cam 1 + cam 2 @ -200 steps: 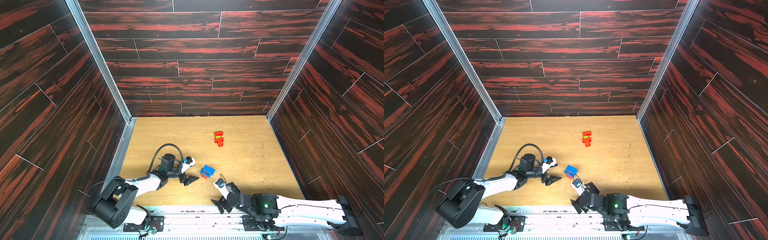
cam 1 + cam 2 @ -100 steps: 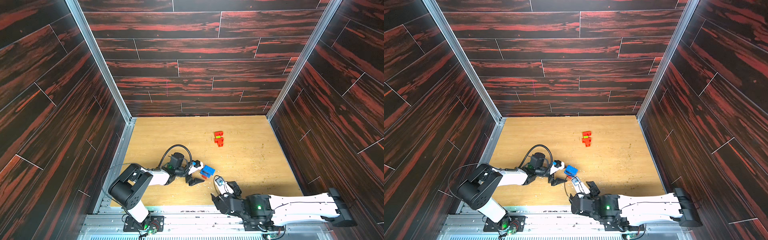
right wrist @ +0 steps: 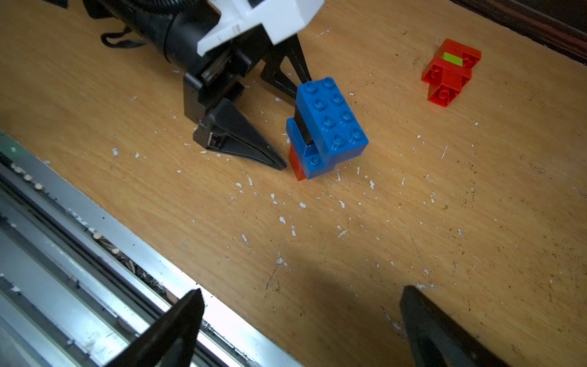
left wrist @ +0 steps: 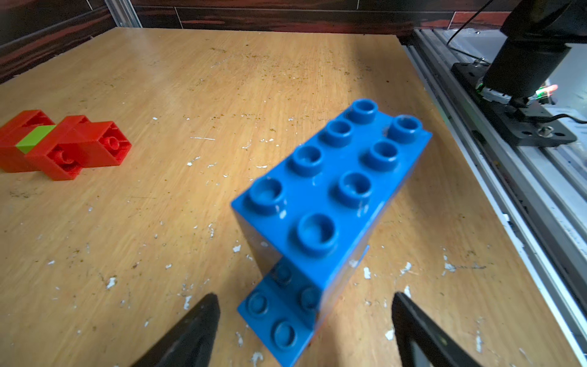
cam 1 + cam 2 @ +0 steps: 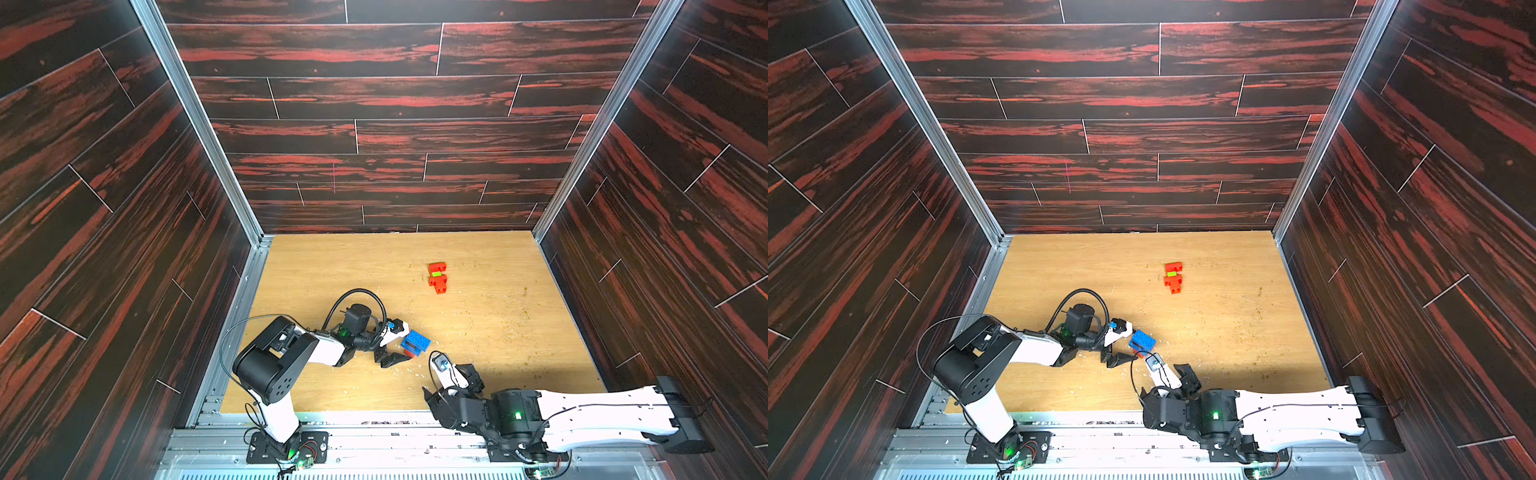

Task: Assemble the letter f with lego
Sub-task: Adjust the lego brick at the center of the board.

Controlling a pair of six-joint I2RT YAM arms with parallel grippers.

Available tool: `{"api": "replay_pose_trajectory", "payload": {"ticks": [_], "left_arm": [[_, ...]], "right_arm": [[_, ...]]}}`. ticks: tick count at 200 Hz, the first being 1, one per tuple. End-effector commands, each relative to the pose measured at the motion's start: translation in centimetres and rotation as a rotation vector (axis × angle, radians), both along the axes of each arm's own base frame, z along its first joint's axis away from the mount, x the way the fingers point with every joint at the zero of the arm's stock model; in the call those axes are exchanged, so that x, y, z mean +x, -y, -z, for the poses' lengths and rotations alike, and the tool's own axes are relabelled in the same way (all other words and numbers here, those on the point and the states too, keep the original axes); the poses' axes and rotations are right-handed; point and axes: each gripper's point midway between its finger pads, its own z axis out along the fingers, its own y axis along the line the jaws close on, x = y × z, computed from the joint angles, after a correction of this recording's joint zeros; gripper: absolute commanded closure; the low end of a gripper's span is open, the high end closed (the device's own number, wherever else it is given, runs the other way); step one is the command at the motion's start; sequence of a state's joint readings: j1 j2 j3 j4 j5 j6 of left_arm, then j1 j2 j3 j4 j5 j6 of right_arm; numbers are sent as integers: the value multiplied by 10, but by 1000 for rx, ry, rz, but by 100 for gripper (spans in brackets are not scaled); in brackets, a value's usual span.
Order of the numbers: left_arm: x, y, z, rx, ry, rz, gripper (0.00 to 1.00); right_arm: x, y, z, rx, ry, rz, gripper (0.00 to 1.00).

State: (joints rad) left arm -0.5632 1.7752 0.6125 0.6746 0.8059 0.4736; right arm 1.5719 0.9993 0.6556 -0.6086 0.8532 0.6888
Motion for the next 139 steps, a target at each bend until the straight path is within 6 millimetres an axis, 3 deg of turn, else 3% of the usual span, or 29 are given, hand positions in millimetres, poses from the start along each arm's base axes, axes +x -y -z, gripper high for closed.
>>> {"api": "replay_pose_trajectory", "payload": {"ticks": [1,139], "left_arm": [[8,6,-6,-24,37,1,12],[22,19,4,-20,-26,23,13]], "right_arm": [[0,-2,-7,10,5,15,2],[1,5,-8,10,-6,34,2]]}}
